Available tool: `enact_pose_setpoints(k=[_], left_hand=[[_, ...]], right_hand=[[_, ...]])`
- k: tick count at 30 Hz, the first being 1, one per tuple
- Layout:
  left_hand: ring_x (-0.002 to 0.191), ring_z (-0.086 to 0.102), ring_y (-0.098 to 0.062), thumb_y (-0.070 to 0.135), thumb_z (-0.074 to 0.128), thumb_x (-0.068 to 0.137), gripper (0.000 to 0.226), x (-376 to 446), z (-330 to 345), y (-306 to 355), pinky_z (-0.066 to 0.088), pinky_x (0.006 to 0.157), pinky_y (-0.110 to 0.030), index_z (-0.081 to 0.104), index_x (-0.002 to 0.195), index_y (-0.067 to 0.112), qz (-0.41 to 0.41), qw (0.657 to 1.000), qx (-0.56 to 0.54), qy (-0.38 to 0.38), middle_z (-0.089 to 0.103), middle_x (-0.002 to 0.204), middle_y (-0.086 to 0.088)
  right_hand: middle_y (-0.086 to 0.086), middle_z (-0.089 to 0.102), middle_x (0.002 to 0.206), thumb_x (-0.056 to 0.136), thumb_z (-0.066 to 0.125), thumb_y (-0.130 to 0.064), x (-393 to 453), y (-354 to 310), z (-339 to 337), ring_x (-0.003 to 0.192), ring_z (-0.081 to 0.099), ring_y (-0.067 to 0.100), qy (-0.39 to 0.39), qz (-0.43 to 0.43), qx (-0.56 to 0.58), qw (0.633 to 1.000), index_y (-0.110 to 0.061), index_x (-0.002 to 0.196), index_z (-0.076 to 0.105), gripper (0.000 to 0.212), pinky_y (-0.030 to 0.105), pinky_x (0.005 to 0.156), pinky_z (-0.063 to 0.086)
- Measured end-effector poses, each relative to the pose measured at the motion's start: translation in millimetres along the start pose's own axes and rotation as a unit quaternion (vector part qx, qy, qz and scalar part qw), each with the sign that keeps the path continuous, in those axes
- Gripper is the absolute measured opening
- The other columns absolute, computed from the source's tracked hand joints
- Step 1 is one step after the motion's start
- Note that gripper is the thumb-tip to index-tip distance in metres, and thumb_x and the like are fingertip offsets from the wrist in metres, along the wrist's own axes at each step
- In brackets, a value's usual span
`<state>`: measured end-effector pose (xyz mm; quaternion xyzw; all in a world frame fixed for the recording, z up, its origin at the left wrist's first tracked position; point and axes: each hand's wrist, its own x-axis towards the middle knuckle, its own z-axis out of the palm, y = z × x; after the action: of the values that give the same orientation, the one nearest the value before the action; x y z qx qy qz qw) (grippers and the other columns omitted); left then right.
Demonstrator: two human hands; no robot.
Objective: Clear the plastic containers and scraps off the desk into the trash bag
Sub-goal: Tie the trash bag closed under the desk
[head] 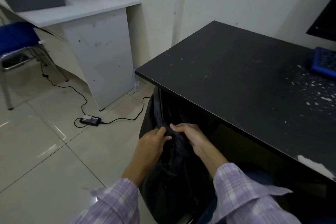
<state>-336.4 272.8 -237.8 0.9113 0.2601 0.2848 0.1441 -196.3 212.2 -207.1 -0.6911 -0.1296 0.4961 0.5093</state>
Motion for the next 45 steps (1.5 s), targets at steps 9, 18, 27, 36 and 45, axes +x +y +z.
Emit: enact_pose_setpoints(k=[9,18,27,36,45], left_hand=[[0.046,0.042,-0.009,0.028,0.052,0.094,0.034,-12,-2,0,0.03,0.052,-0.022,0.049,0.067,0.007,-0.118,0.983,-0.136,-0.036,0.04,0.05,0.008],[0.046,0.038,-0.007,0.021,0.057,0.093,0.038,-25,-6,0,0.025,0.047,-0.015,0.043,0.06,0.005,-0.149,0.961,-0.231,-0.021,0.034,0.047,0.007],[0.047,0.034,-0.005,0.018,0.058,0.092,0.042,-42,-21,-7,0.027,0.049,-0.021,0.033,0.057,0.016,-0.17,0.945,-0.278,-0.006,0.035,0.049,0.004],[0.045,0.033,-0.006,0.021,0.06,0.09,0.044,-34,-19,-10,0.025,0.048,-0.019,0.032,0.057,0.022,-0.185,0.955,-0.231,-0.022,0.03,0.045,0.006],[0.078,0.054,-0.015,0.023,0.063,0.086,0.012,-22,-22,-10,0.045,0.07,-0.029,0.052,0.088,0.018,-0.213,0.958,-0.188,-0.038,0.055,0.087,0.001]], right_hand=[[-0.004,0.065,0.074,0.081,0.071,-0.035,20,6,21,0.08,0.063,0.015,0.157,-0.12,-0.215,0.956,-0.025,0.061,0.061,0.025,0.026,0.076,0.05],[0.003,0.069,0.103,0.086,0.062,-0.042,39,-12,10,0.102,0.062,0.023,0.226,-0.13,-0.319,0.911,-0.02,0.091,0.068,0.023,0.027,0.084,0.047],[0.01,0.068,0.104,0.087,0.062,-0.035,52,-32,16,0.104,0.061,0.028,0.212,-0.107,-0.289,0.927,-0.014,0.093,0.066,0.022,0.03,0.085,0.046],[0.006,0.064,0.098,0.09,0.059,-0.038,46,-29,10,0.104,0.058,0.026,0.178,-0.132,-0.29,0.931,-0.021,0.079,0.052,0.022,0.03,0.085,0.043],[0.005,0.06,0.12,0.094,0.054,-0.019,18,-23,2,0.109,0.057,0.016,0.136,-0.184,-0.326,0.917,-0.013,0.118,0.056,0.025,0.02,0.084,0.039]])
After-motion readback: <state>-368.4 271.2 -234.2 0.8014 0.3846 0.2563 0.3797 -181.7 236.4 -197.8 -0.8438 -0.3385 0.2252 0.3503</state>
